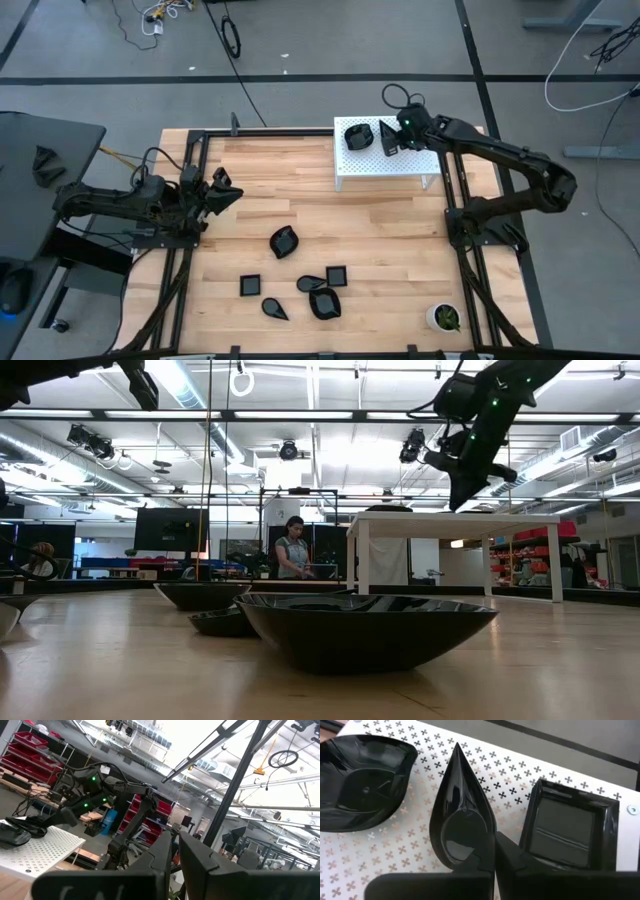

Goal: Pick & Place Mini shaped plates
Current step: Stack the drop shaped plate on top of the drop shaped plates on the shelf, then stack the square plate on top of the square plates on the shelf

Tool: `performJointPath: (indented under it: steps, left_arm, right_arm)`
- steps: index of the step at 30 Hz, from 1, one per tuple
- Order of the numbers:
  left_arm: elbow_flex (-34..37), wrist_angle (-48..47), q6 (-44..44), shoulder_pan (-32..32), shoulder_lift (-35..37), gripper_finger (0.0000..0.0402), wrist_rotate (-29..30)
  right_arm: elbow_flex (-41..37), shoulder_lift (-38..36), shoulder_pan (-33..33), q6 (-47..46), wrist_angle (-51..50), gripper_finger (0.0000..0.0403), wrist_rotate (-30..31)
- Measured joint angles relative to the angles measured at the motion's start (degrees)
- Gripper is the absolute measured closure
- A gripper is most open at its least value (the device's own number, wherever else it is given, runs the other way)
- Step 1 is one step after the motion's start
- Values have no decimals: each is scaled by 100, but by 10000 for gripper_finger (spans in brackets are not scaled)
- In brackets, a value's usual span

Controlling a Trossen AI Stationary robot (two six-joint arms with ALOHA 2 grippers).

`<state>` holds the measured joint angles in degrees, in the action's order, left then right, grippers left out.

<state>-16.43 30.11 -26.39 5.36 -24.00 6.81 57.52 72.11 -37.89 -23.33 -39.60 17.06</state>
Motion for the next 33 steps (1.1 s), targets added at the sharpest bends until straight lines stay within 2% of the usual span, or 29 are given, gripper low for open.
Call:
performJointPath:
  steps: [14, 21, 23, 26, 30, 33]
  left_arm:
    - [1, 0, 2, 0, -1, 360, 0]
    - [-1, 0, 2, 0, 1, 360, 0]
    - [1, 0, 2, -1, 1, 360, 0]
    - [1, 0, 0, -1, -1, 360, 0]
    - [-1, 1, 1, 0, 1, 360, 0]
    - [1, 0, 2, 0, -1, 360, 0]
  right_arm:
    - [0, 33, 9, 24, 9, 399, -112]
    - [0, -253, 434, 293, 262, 399, -101]
    - [0, -297, 786, 407, 336, 399, -93]
    - [0, -293, 1693, 346, 533, 401, -3]
    - [0, -86, 3269, 136, 1259, 401, 755]
    - [0, 272, 4332, 204, 2384, 401, 1184]
